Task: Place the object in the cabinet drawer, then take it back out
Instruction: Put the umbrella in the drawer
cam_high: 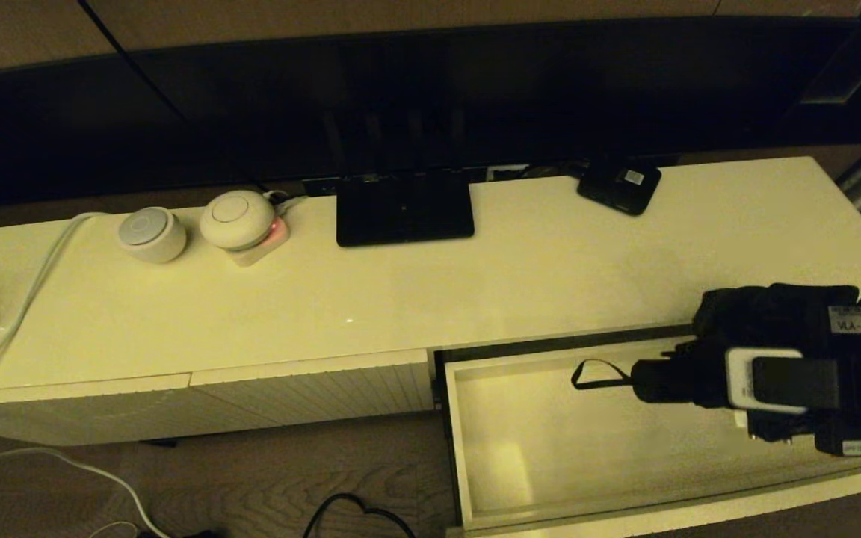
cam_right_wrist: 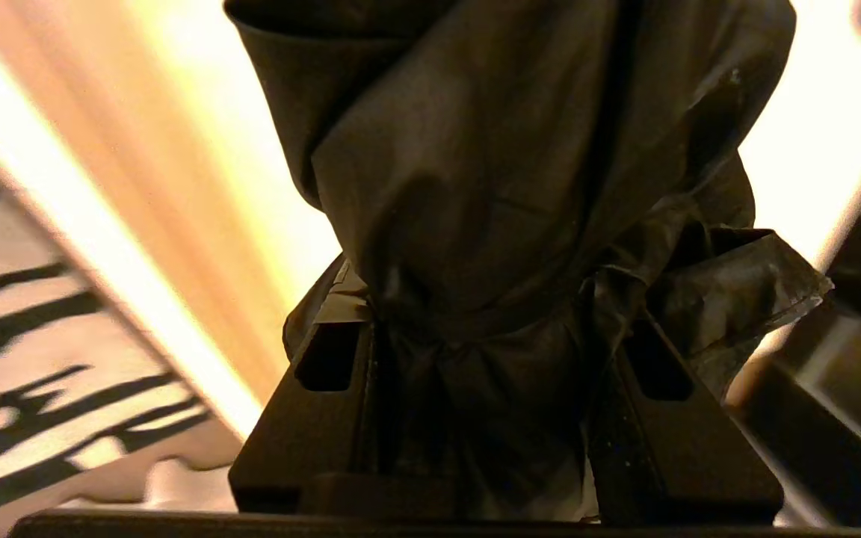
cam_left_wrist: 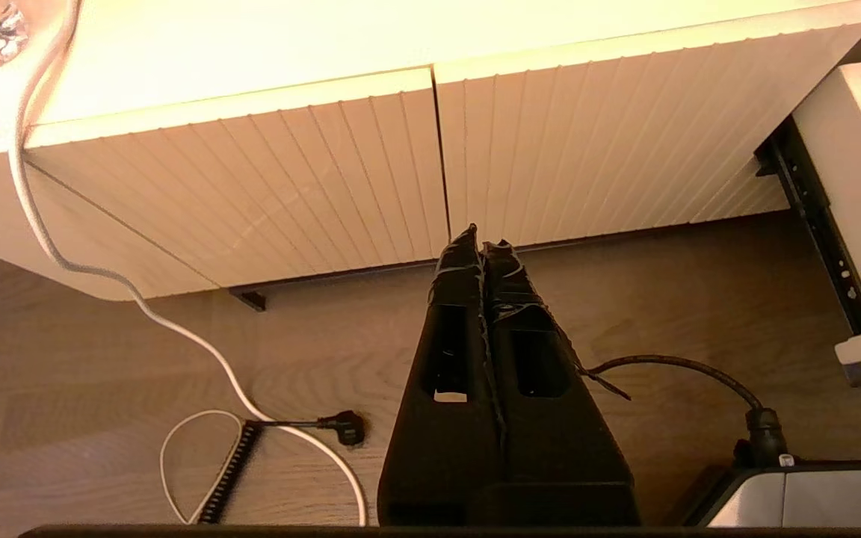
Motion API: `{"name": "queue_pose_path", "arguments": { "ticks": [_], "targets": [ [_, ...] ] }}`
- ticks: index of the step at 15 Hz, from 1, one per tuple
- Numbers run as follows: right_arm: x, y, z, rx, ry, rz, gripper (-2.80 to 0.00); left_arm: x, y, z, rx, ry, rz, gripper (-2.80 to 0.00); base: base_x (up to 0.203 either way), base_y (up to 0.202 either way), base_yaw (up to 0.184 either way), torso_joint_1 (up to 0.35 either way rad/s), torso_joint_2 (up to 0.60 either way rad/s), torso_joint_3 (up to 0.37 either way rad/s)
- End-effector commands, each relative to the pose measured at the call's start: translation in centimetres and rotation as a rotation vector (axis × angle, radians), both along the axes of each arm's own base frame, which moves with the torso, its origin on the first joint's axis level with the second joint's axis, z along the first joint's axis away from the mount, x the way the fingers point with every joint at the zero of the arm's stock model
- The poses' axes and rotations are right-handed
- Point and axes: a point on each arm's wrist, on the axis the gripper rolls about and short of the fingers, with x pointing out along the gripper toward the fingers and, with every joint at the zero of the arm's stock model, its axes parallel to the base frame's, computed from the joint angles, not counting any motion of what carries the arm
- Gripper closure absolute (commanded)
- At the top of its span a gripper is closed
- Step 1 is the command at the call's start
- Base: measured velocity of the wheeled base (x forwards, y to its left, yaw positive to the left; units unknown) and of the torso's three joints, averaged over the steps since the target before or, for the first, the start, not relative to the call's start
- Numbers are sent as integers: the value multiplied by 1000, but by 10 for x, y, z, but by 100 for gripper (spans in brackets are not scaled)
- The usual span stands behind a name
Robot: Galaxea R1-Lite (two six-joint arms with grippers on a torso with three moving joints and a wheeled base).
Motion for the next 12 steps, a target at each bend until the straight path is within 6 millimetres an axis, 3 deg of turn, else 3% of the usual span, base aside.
{"name": "queue_pose_path", "arguments": {
  "ticks": [1,5,12],
  "targets": [
    [0,2,-28,4,69,-11,0,0,0,-1,-1,3,0,0,0,0,0,0,0,0],
    [24,11,-65,15,143,-30,0,0,0,-1,-1,3,0,0,0,0,0,0,0,0],
    [63,25,-99,18,150,-43,0,0,0,-1,1,3,0,0,0,0,0,0,0,0]
  ]
}}
